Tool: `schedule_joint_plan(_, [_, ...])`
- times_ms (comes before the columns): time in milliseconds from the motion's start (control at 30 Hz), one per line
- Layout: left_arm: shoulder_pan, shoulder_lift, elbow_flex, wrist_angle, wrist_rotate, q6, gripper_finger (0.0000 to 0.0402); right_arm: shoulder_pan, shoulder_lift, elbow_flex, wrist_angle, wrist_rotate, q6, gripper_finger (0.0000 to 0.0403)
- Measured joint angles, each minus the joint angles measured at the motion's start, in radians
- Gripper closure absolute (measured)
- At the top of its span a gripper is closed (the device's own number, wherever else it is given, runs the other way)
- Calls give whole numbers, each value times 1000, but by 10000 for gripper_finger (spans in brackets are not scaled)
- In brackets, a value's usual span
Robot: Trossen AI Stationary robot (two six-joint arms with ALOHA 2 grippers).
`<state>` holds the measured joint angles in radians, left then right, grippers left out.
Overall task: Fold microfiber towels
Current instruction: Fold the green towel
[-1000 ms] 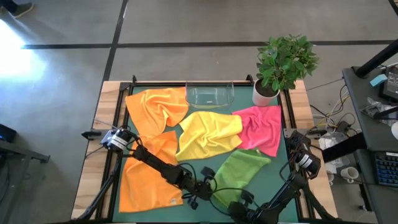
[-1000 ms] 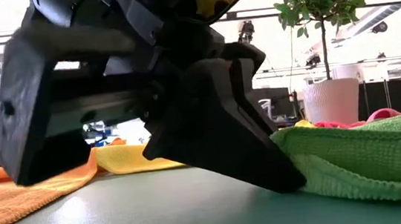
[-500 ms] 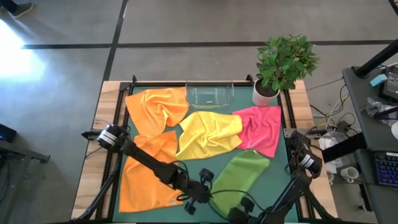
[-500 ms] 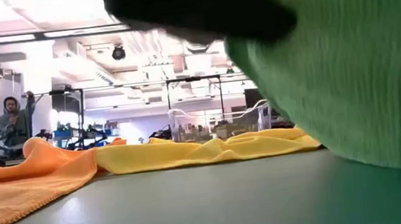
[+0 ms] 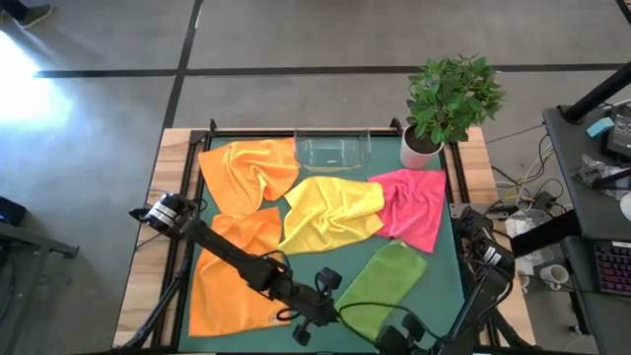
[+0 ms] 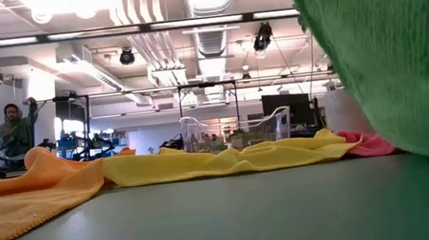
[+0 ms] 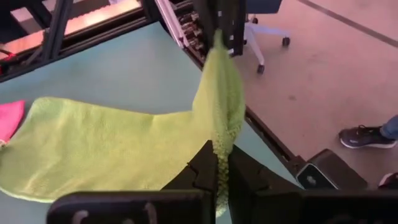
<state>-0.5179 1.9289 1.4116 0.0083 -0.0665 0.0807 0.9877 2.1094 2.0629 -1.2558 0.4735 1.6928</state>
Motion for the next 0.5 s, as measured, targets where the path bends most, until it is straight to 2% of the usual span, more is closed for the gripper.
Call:
schedule_joint_plan(133, [16,0,-7,0,-62,1,400,8,0,-7,-71,9,110,394])
schedule_joint_plan(500, [87,0,5,18,-123,3,401,16,0,-7,-278,6,318,394])
